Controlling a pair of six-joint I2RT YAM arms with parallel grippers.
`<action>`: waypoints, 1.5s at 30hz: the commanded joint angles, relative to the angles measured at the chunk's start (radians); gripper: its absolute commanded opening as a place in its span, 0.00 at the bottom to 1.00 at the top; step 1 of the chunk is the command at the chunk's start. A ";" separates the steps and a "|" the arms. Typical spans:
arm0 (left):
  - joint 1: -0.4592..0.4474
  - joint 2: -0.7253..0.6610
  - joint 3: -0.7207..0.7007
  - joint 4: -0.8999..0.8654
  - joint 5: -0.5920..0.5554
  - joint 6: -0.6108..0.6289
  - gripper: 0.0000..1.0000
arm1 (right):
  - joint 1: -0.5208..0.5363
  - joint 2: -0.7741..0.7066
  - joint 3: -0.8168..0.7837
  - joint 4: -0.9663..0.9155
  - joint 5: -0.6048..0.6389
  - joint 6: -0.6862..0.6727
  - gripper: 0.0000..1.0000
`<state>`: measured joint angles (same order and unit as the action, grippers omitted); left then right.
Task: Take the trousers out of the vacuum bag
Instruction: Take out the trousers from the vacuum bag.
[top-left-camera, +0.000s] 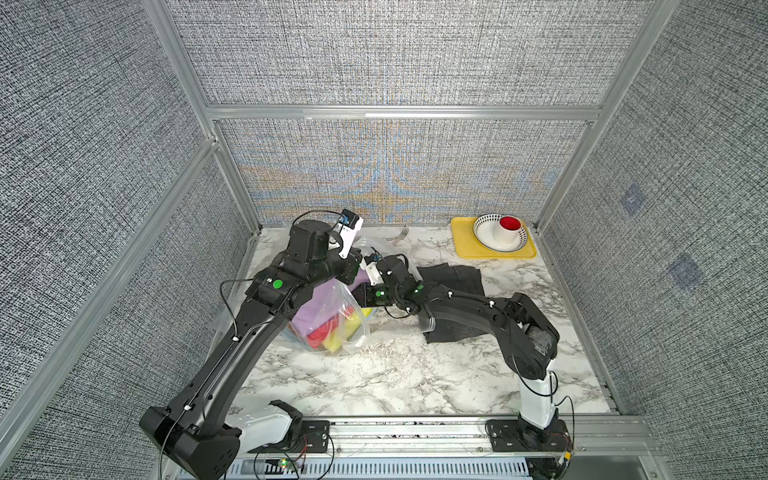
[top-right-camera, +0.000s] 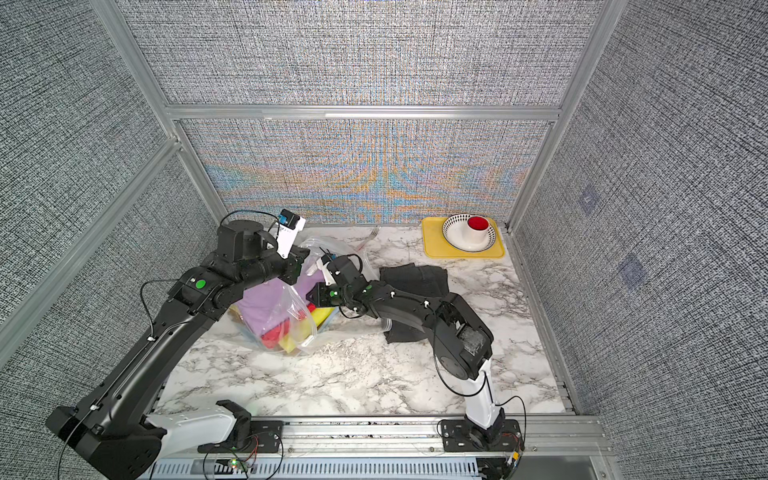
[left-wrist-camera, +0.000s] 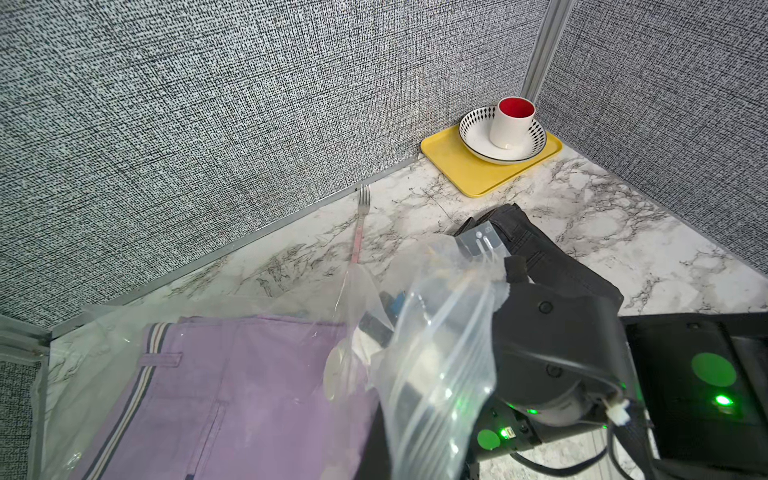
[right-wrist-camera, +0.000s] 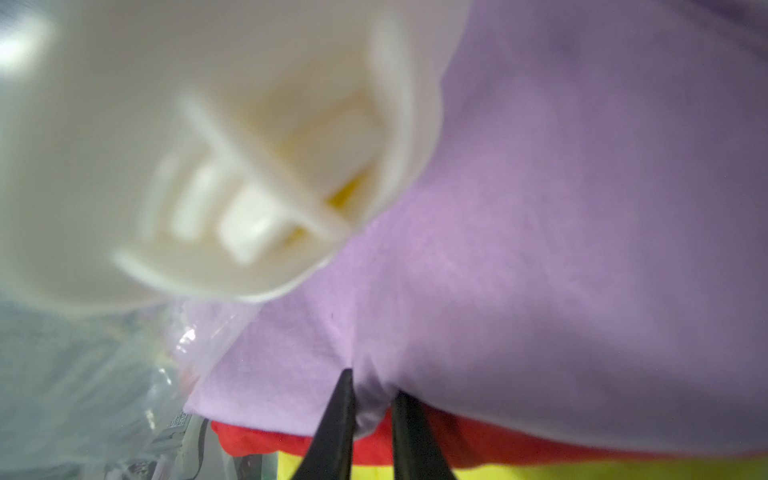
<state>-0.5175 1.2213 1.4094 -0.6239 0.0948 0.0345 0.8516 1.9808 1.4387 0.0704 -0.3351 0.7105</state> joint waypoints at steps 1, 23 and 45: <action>-0.001 -0.005 -0.010 0.063 -0.012 0.006 0.00 | 0.003 -0.025 0.004 -0.026 0.038 -0.030 0.08; 0.001 -0.032 -0.053 0.098 -0.181 0.046 0.00 | 0.029 -0.325 -0.098 -0.205 0.246 -0.119 0.00; 0.001 0.017 -0.020 0.082 -0.142 0.048 0.00 | 0.028 -0.412 -0.394 -0.022 0.163 0.028 0.63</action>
<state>-0.5190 1.2350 1.3769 -0.5819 -0.0517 0.0753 0.8768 1.5768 1.0542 -0.0105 -0.1249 0.7029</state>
